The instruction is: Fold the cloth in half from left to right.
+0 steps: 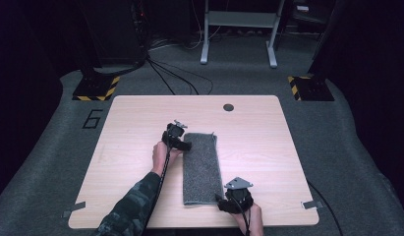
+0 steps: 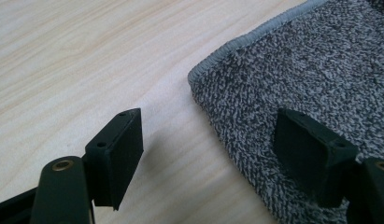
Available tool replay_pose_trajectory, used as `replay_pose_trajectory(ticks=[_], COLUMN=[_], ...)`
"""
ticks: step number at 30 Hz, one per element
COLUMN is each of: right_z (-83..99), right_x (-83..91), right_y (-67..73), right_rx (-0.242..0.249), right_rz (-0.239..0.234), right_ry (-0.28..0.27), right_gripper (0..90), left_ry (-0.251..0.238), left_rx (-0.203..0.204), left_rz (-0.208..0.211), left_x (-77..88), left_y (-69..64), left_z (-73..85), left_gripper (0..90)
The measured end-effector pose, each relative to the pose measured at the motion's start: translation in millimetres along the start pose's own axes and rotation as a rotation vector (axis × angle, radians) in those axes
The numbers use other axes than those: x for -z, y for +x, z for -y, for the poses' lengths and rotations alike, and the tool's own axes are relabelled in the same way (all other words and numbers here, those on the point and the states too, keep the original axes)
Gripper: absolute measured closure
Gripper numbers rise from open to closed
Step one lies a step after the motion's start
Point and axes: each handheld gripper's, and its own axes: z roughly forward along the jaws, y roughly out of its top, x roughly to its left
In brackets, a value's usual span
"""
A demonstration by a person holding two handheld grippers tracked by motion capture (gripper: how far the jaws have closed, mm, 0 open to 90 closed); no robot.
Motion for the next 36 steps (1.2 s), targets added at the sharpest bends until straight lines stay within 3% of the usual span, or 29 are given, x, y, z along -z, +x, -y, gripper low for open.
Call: replay_pose_trajectory(ticks=[4,6,8,15,16,21,24,28,33,36], right_z=[0.9,-1.3,-5.6,-38.4,-52.6,-86.3,-103.1,-122.6,-140.4,-153.5], right_x=[2.2,1.9,2.2,1.2,-2.6,-21.5,-38.9,-59.6,-79.3,-100.3], right_y=[4.3,3.1,-1.4,-23.6,-31.3,-53.3,-66.1,-81.8,-89.6,-92.2], right_rx=[0.009,-0.005,-0.025,-0.026,-0.026,-0.056,-0.106,-0.129,-0.151,-0.163], right_rz=[-0.022,-0.041,-0.067,-0.069,-0.059,-0.052,-0.049,-0.035,-0.011,0.009], right_ry=[0.015,0.028,0.019,-0.037,-0.047,-0.057,-0.045,-0.049,-0.039,-0.001], right_gripper=[33.2,28.3,26.9,26.4,26.3,27.0,34.9,44.1,47.9,48.6], left_ry=[-0.003,-0.015,-0.008,-0.032,-0.036,-0.051,-0.047,-0.04,-0.024,-0.016], left_rx=[-0.008,-0.005,0.002,0.044,0.054,0.076,0.073,0.087,0.09,0.089], left_rz=[0.008,0.024,0.039,0.065,0.072,0.083,0.082,0.084,0.088,0.087], left_x=[2.9,2.3,2.5,5.1,5.7,8.6,8.9,6.2,2.5,0.5], left_y=[-0.3,1.3,4.3,12.8,14.8,19.0,20.7,22.5,23.3,22.9], left_z=[4.2,5.9,6.5,7.8,6.9,1.3,-0.4,0.0,0.5,-0.7], left_gripper=[24.0,23.4,21.6,17.5,17.4,17.3,17.7,17.7,18.0,18.2])
